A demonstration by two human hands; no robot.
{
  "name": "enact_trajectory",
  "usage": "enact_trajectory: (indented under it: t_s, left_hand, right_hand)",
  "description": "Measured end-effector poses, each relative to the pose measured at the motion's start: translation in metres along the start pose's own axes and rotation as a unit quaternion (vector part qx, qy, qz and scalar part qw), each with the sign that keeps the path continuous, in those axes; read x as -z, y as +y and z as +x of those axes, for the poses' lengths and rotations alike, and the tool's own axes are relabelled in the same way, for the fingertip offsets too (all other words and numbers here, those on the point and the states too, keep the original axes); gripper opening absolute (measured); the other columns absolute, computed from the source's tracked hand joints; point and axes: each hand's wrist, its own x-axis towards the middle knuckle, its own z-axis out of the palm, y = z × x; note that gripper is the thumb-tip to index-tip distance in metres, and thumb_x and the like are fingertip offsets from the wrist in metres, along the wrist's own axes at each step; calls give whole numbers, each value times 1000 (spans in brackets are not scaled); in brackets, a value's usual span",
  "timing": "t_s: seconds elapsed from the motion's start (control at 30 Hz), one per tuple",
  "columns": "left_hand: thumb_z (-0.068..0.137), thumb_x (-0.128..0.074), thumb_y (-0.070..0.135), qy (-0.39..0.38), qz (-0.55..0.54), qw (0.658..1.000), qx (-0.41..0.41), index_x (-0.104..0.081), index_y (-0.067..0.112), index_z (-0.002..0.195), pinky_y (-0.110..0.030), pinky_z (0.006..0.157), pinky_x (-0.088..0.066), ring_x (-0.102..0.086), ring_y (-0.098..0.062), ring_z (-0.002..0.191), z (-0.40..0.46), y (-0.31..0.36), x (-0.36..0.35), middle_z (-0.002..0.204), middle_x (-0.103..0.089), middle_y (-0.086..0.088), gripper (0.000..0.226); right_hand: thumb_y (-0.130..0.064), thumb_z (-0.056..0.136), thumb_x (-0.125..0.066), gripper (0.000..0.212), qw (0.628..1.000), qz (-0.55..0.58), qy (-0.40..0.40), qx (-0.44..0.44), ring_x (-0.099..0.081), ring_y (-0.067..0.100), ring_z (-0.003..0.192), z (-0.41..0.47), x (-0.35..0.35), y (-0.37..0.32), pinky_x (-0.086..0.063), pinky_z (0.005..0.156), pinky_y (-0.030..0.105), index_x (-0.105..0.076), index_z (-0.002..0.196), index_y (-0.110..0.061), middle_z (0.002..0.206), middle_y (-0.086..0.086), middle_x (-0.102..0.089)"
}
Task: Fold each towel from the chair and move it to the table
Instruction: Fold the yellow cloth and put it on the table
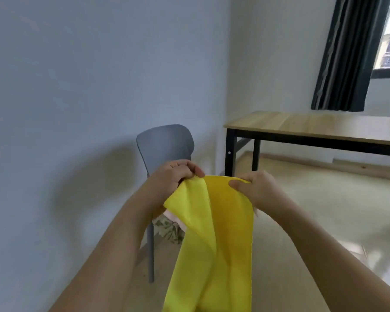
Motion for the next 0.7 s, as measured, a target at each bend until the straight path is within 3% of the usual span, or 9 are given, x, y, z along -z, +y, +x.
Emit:
enact_trajectory:
  t_s: [0.1,0.2,0.3,0.4,0.5,0.57,0.63,0.7]
  left_hand:
    - [66,-40,1,-33,-19,997,67,-70,14,77,-28,55,-45,-48,-25,68,-17,-52,-22,79,-51,-14,35]
    - [85,-39,-14,-25,41,997,59,-66,14,87,-22,58,-52,-57,-13,63,-29,-98,-43,67,-62,-1,39]
    - [90,-53,-3,14,92,995,41,-69,22,83,-24,67,-50,-63,-8,70,-33,-134,-54,71,-69,5,30]
    - [88,-61,18,20,199,980,1,-67,32,70,-23,60,-46,-56,-1,60,-31,-152,-55,63,-65,10,24]
    - [89,-61,36,43,269,962,-21,-61,17,69,-32,45,-43,-41,-7,44,-26,-156,-53,52,-50,-1,28]
    - [88,-61,40,66,302,951,-24,-58,13,66,-39,45,-48,-41,-11,44,-22,-157,-51,48,-42,4,35]
    - [88,-62,38,78,308,948,-26,-57,12,64,-44,46,-51,-41,-12,46,-17,-161,-50,48,-41,6,36]
    - [87,-63,36,77,315,945,-39,-55,12,61,-36,45,-48,-39,-8,44,-12,-165,-49,49,-41,6,36]
  right_hand:
    - [-27,98,-47,34,996,-64,-65,-16,-50,13,62,-20,-36,41,-38,59,28,-58,69,-15,66,-1,-54]
    - [-16,99,-42,29,989,28,-114,-88,-44,12,62,-35,-62,80,-35,60,27,-64,87,-1,68,0,-49]
    - [-11,97,-48,18,978,154,-80,-117,-49,11,68,-49,-78,107,-41,59,24,-64,105,-15,79,-3,-56]
    - [3,94,-49,22,969,218,-61,-102,-49,15,70,-44,-84,117,-45,62,29,-53,96,-18,82,1,-52]
    - [13,87,-43,37,983,175,-30,-52,-49,18,68,-33,-85,120,-47,62,26,-55,74,-19,73,2,-51]
    - [17,80,-41,47,991,130,-11,-28,-51,20,70,-30,-89,124,-48,68,33,-58,61,-23,72,-1,-53]
    - [15,80,-42,50,995,99,-18,-10,-53,17,77,-30,-99,127,-48,74,35,-60,62,-28,80,-5,-55]
    - [9,81,-44,42,997,74,-38,7,-49,4,76,-30,-106,129,-44,71,21,-58,71,-28,85,-11,-52]
